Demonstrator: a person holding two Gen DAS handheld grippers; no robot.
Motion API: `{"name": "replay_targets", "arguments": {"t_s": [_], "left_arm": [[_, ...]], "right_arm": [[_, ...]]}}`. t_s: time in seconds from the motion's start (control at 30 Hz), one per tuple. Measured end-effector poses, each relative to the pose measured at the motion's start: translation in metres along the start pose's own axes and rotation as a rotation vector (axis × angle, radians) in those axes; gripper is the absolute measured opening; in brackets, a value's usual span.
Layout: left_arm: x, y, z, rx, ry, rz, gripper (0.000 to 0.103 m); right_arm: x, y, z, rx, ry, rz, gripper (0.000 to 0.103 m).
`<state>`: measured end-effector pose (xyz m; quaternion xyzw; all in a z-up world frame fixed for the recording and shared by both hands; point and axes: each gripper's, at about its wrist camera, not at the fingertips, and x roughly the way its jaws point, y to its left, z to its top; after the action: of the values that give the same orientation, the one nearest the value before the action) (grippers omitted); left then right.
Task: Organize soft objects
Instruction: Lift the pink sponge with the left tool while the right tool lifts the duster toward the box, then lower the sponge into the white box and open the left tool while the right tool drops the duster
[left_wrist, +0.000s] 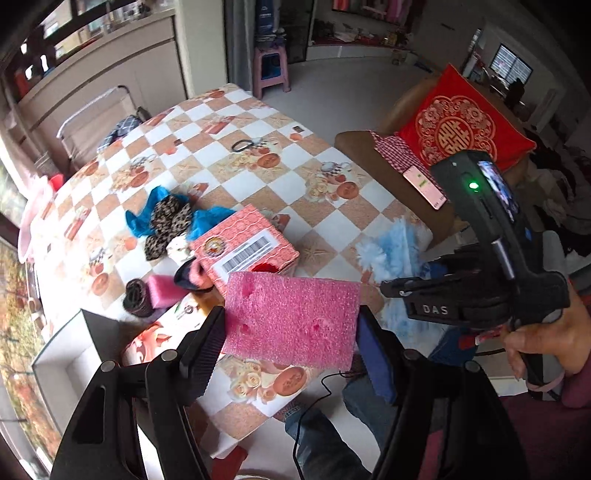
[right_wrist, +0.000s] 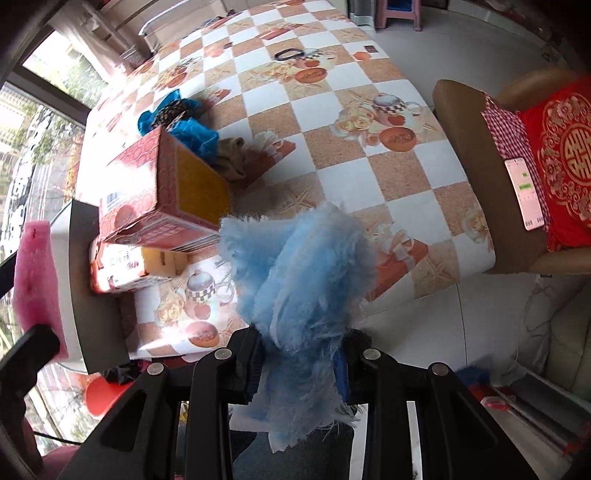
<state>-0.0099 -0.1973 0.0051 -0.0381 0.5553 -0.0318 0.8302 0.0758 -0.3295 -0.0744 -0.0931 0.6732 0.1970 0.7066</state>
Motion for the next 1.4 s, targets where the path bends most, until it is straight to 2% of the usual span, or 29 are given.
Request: {"name": "replay_targets", "arguments": {"t_s": [0.33,0.77,0.93,1.2,1.4], "left_arm": [[-0.01,0.043,-0.046,-0.266,0.043,0.119,0.072],[-0.062,0.126,-0.113,-0.551,-0.03,0.304,0.073],[-0.076,0.154,-0.139,-0.622,-0.043,0.357,0.073],[-0.085,0.182,-0.165,-0.704,-0.045,0.397,0.072],[-0.086,0.192,-0.175,-0.725,-0.047,0.425,0.072]], "right_arm": [[-0.008,0.052,-0.019,-0.315,0.034,0.054,0.033],[-0.023,0.165,-0.023,-0.627,-0.009,0.157,0.033],[-0.03,0.211,-0.023,-0.694,-0.036,0.203,0.033],[-0.039,0.276,-0.028,-0.82,-0.047,0.234,0.033],[-0.035,0.302,-0.041,-0.878,-0.038,0.237,0.033]]}}
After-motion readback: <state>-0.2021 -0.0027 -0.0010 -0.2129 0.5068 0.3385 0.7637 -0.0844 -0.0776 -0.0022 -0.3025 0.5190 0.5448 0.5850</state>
